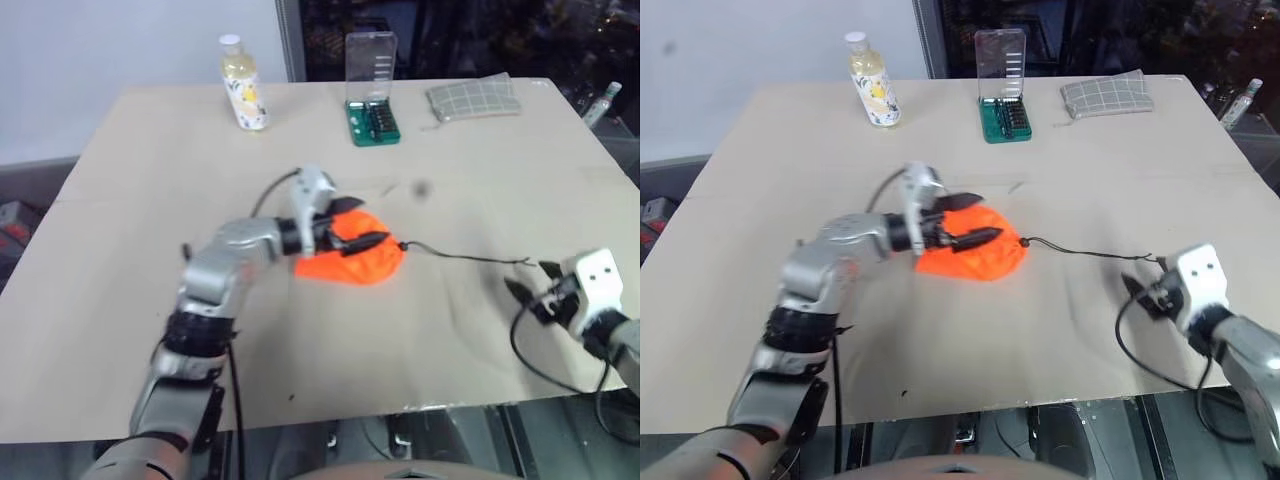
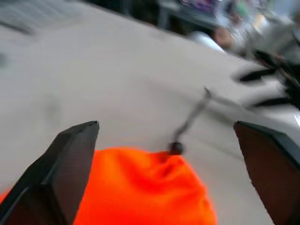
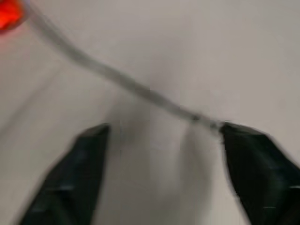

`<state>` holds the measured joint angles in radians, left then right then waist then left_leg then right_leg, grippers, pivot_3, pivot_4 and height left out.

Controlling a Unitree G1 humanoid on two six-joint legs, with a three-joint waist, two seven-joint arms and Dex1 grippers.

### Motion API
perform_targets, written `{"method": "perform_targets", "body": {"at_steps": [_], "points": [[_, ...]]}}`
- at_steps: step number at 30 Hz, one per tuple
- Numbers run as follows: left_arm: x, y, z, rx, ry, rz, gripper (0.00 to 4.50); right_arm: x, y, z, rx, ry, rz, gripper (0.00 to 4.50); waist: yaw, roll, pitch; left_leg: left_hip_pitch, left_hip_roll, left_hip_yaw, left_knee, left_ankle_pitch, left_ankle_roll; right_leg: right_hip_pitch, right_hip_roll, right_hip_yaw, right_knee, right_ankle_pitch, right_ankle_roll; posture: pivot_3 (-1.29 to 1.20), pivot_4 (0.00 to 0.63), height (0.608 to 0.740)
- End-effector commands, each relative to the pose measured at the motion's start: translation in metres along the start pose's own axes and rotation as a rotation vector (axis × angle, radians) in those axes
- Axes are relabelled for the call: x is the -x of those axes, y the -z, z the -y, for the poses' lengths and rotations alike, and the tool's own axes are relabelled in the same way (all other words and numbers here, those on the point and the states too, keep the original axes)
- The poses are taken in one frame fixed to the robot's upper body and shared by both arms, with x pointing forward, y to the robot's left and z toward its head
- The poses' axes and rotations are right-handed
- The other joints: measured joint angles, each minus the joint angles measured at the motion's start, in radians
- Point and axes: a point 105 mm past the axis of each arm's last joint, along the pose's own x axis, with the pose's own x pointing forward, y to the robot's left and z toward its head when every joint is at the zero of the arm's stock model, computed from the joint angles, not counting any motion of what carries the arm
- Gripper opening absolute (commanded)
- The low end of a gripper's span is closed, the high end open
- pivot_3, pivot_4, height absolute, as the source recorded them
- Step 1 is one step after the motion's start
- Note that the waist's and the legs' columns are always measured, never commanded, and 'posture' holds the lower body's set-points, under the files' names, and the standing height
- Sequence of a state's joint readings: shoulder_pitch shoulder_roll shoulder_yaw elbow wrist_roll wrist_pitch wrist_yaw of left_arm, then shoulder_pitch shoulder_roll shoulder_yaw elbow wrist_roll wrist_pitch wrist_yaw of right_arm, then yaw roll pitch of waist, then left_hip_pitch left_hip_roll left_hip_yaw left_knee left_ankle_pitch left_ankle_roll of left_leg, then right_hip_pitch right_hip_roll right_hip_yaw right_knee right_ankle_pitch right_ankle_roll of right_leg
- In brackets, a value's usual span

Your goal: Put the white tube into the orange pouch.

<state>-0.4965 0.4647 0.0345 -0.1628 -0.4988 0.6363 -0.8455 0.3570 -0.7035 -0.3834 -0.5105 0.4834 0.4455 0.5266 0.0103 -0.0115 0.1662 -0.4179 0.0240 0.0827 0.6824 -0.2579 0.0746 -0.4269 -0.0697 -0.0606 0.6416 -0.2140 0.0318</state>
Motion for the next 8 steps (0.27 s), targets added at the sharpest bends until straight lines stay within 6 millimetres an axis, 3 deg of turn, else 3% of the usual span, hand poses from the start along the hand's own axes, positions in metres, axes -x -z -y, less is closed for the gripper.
{"method": "perform_targets", "body": {"at_steps": [1,4,8], "points": [[0.050,-0.006,-0.005,-0.087,-0.103,0.025,4.50,0.034,-0.026,-0.006,0.090,-0.060,0.105,4.43,0.000,0.001,-0.001,0.002,0.000,0.001,-0.001,-0.001,0.001,0.000,-0.001,0.001,0.000,0.000,0.000,0.00,0.150,0.740],[0.092,0.014,-0.003,-0.091,-0.181,-0.041,4.50,0.051,-0.028,-0.009,0.124,-0.092,0.097,4.43,0.000,0.000,-0.001,0.004,0.003,0.000,-0.001,-0.001,0.000,0.004,-0.003,0.002,-0.002,-0.003,-0.004,0.00,0.150,0.740],[0.136,0.037,0.000,-0.080,-0.273,-0.133,4.50,0.056,-0.030,-0.013,0.120,-0.129,0.095,4.43,0.003,0.000,-0.001,0.005,0.003,-0.001,-0.001,-0.004,-0.005,0.004,-0.008,0.000,-0.003,-0.003,-0.004,0.00,0.150,0.740]]}}
